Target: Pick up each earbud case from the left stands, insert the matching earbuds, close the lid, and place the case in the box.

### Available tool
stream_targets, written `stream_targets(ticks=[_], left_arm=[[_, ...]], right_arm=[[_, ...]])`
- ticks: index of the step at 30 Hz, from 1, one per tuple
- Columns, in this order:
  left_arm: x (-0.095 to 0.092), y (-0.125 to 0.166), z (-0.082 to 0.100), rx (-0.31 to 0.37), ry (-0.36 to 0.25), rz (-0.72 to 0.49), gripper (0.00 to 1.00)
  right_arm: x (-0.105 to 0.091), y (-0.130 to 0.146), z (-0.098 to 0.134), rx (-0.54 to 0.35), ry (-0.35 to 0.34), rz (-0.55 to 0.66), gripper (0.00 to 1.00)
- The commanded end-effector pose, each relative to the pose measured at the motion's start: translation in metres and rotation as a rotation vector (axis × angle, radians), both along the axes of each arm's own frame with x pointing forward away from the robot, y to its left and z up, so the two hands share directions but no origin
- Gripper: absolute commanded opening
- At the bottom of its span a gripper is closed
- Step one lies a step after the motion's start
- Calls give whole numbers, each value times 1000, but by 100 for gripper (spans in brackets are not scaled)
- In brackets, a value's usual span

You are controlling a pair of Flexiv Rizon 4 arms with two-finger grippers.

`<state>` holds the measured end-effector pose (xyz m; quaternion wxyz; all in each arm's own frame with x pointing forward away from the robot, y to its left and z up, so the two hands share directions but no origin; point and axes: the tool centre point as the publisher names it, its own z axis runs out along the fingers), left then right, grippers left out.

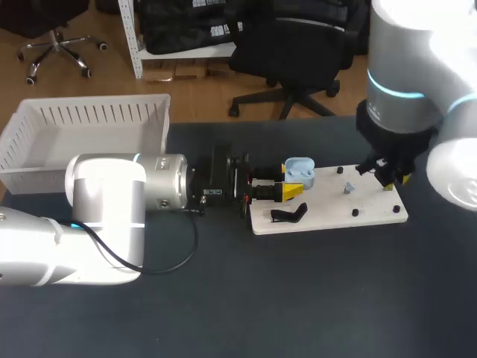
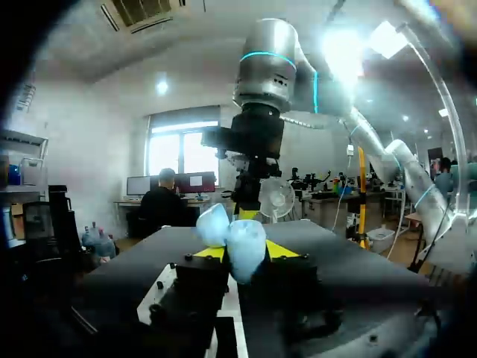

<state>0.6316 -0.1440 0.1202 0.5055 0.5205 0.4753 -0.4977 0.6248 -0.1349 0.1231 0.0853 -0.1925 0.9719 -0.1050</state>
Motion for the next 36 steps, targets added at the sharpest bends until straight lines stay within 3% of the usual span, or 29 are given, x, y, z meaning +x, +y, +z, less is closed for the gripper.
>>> stream_targets(ticks=[1, 10, 20, 36], left_arm=[[0, 0, -1, -1, 0, 0, 0], [0, 0, -1, -1, 0, 0, 0], [0, 0, -1, -1, 0, 0, 0], [0, 0, -1, -1, 0, 0, 0]], right_arm=[[-5, 29, 43, -24, 37, -30, 0], [-19, 86, 82, -62, 21, -20, 0], [-28, 142, 78, -50, 74, 34, 0], [-32, 148, 73, -53, 84, 29, 0]])
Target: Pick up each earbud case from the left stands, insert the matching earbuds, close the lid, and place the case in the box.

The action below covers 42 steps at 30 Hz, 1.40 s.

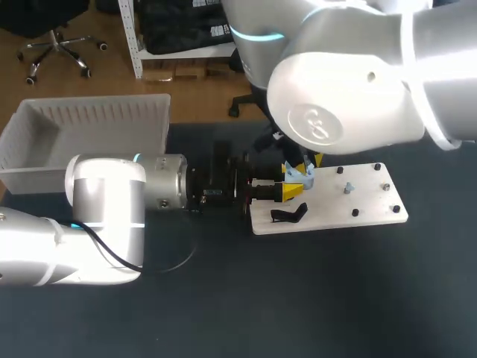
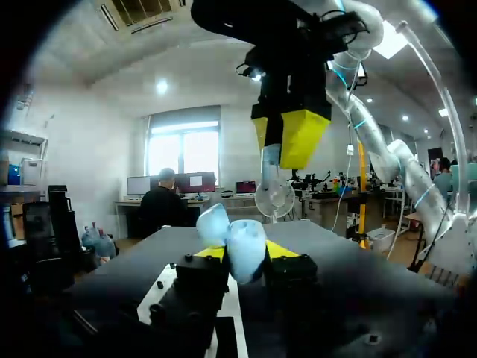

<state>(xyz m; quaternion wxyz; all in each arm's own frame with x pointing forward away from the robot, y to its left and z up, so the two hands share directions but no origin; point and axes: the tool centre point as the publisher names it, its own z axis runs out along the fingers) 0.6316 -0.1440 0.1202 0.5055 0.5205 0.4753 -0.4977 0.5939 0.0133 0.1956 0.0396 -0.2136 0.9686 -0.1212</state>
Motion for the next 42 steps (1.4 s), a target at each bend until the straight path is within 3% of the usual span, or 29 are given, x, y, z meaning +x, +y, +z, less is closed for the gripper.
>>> stream_targets(ticks=[1, 5, 7, 20, 28, 42], left_arm=[[0, 0, -1, -1, 0, 0, 0], [0, 0, -1, -1, 0, 0, 0], [0, 0, -1, -1, 0, 0, 0], [0, 0, -1, -1, 0, 0, 0], [0, 0, -1, -1, 0, 0, 0], [0, 0, -1, -1, 0, 0, 0]], right_arm=[[-1, 0, 0, 0, -2, -1, 0], [-1, 0, 0, 0, -2, -1, 0], [2, 1, 5, 4, -41, -65, 0], [10, -7, 10, 167, 32, -502, 0], [5, -7, -2, 127, 91, -545, 0], [5, -7, -2, 127, 91, -545, 0]])
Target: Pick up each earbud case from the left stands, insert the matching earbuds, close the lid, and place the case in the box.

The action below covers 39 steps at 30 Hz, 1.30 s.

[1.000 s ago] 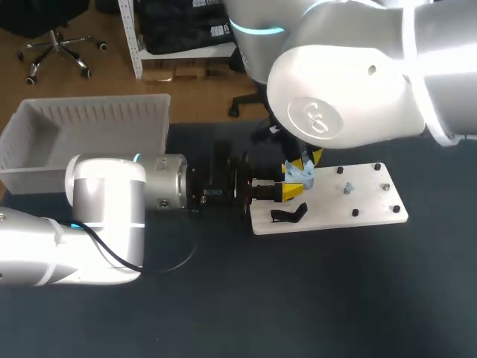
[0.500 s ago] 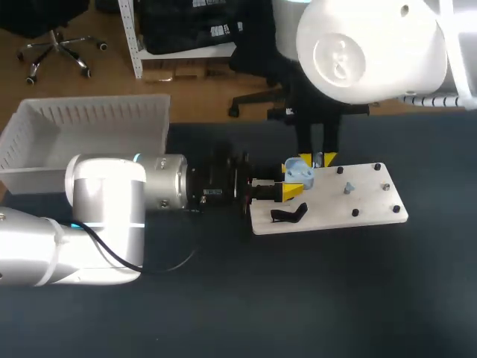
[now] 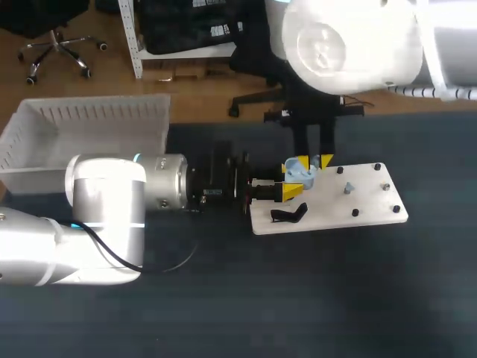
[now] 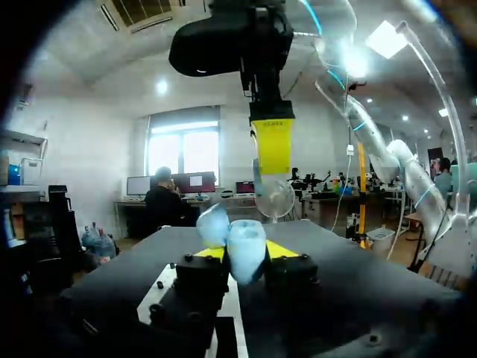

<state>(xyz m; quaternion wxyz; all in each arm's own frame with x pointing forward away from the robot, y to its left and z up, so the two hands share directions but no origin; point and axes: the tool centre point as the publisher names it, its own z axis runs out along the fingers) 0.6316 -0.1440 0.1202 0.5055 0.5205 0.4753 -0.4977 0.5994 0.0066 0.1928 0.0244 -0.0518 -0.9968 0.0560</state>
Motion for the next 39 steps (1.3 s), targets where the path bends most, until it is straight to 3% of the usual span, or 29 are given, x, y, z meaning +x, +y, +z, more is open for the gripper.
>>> stream_targets(ticks=[1, 4, 6, 10, 15, 20, 39], left_arm=[[0, 0, -1, -1, 0, 0, 0], [0, 0, -1, -1, 0, 0, 0], [0, 0, -1, -1, 0, 0, 0], [0, 0, -1, -1, 0, 0, 0], [0, 0, -1, -1, 0, 0, 0], [0, 0, -1, -1, 0, 0, 0], [0, 0, -1, -1, 0, 0, 0]], right_arm=[[0, 0, 1, -1, 0, -1, 0], [0, 0, 1, -1, 0, -1, 0], [5, 1, 5, -41, -80, -107, 0], [4, 6, 12, 46, -39, -294, 0], [6, 7, 14, 18, -51, -406, 0], [6, 10, 8, 17, -25, -417, 0], [6, 15, 6, 1, -46, -414, 0]])
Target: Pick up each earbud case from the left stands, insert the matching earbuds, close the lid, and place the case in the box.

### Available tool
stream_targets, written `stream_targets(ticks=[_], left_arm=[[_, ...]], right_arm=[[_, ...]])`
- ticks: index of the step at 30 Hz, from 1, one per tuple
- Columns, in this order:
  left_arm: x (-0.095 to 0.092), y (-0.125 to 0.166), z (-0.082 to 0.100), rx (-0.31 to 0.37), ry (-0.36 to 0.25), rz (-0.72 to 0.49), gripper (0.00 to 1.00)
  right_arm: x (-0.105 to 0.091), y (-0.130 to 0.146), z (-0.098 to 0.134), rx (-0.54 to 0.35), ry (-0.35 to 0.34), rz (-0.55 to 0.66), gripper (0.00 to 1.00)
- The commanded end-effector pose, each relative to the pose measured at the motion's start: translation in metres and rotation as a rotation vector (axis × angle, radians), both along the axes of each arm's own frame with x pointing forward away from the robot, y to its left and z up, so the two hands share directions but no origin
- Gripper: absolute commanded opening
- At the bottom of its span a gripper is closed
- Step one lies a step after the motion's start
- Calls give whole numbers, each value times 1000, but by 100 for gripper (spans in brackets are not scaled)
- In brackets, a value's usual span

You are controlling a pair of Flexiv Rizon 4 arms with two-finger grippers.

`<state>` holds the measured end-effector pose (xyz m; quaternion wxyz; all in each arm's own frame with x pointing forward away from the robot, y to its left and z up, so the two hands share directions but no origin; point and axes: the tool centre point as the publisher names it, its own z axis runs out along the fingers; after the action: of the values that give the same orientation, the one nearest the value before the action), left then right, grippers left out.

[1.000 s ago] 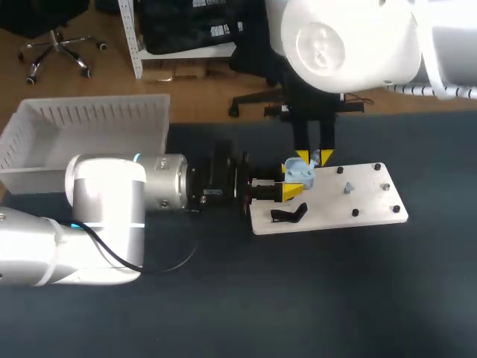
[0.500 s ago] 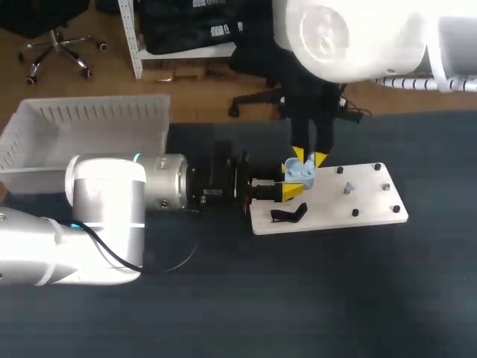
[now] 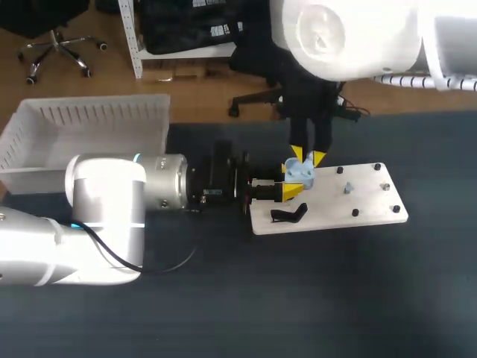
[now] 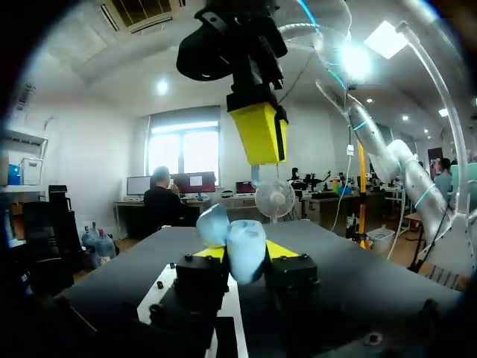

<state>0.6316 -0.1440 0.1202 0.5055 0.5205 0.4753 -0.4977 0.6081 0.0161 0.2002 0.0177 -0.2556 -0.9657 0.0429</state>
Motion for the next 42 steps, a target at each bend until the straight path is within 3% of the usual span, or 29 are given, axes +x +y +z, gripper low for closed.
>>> stream_targets(ticks=[1, 42], left_arm=[[0, 0, -1, -1, 0, 0, 0], [0, 0, -1, -1, 0, 0, 0]], right_arm=[[-2, 7, -1, -24, -15, 2, 0], [8, 15, -21, -60, -17, -72, 0]])
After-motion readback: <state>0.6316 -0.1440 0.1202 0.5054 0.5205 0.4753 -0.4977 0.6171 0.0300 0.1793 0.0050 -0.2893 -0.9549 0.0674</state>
